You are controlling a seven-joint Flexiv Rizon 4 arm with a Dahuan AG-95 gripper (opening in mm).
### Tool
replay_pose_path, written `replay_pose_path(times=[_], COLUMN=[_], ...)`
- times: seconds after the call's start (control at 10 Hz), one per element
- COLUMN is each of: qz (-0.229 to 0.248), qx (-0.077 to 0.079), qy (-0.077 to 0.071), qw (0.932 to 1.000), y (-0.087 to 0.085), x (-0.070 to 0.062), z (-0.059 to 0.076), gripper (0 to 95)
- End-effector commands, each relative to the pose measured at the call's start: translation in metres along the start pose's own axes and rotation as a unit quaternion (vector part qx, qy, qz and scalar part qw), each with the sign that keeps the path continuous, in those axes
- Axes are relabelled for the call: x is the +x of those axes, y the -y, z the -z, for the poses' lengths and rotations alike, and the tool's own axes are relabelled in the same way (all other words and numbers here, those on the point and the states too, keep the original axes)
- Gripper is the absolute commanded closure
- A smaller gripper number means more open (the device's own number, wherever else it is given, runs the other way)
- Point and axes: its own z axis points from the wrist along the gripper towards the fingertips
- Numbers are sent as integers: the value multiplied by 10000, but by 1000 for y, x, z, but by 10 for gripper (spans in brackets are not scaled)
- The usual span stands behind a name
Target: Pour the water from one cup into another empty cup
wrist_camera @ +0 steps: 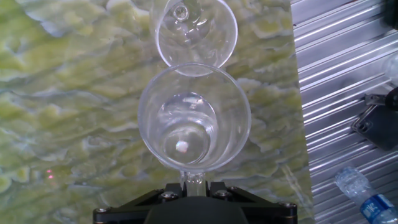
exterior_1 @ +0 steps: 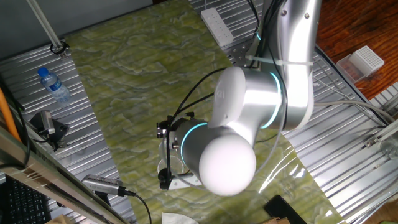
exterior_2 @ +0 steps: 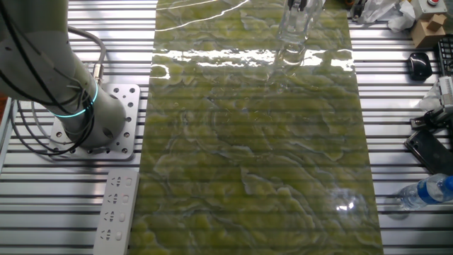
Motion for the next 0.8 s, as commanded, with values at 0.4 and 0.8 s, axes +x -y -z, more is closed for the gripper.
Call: replay_pose_path(times=[0.4,0.8], qz=[71,107], qx=[68,79], qy=[-192,-273], qw=[9998,9995], y=[0,0], x=[0,0], z=[1,2], gripper=[950,950])
